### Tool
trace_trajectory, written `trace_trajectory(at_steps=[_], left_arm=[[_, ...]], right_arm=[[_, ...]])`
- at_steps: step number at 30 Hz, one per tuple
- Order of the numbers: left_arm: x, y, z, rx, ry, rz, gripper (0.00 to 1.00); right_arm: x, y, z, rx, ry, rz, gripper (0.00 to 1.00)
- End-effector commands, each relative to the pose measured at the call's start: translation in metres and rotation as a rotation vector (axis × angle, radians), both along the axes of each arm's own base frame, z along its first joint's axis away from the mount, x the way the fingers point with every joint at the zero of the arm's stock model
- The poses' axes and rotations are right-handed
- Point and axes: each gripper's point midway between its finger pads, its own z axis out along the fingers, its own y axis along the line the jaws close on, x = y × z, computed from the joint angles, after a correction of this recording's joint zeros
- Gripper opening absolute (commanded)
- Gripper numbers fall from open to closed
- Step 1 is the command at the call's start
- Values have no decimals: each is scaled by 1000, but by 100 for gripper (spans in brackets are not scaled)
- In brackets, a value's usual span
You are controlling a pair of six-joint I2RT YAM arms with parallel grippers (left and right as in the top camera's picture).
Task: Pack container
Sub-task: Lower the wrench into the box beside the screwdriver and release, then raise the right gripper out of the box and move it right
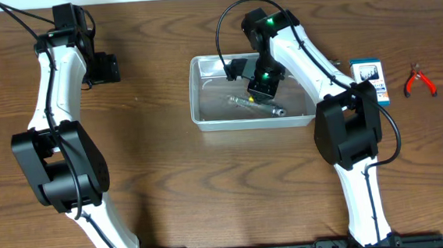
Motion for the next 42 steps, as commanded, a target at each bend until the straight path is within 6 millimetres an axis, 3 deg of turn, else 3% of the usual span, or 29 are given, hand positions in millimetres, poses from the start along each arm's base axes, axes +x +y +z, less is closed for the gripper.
trace_trajectory(at_steps=[1, 3, 6, 11, 15, 20, 21, 27, 32, 42], left_arm=[[-3, 3, -9, 10, 26, 7, 98], [-3, 3, -9, 10, 26, 7, 98], [-3, 3, -9, 10, 26, 7, 98], [-3, 3, -9, 10, 26, 7, 98], [-3, 3, -9, 10, 26, 7, 98], [-3, 3, -9, 10, 26, 7, 98], [-3, 3, -9, 10, 26, 7, 98], [-3, 3, -9, 10, 26, 7, 98], [-3, 3, -9, 10, 26, 7, 98], [-3, 3, -9, 10, 26, 7, 98]], right_arm=[[0, 2, -3, 6, 5, 8, 25], [1, 3, -4, 8, 0, 8, 26], [4, 4, -3, 12, -10, 3, 47], [14, 8, 11, 23, -43, -58, 54], [27, 13, 41, 47, -98, -114, 64], [45, 3, 94, 38, -199, -241, 97], [49, -2, 105, 28, -225, -280, 99], [63, -43, 168, 1, -363, -485, 99], [69, -79, 207, 28, -445, -677, 99], [50, -141, 281, 110, -570, -910, 99]])
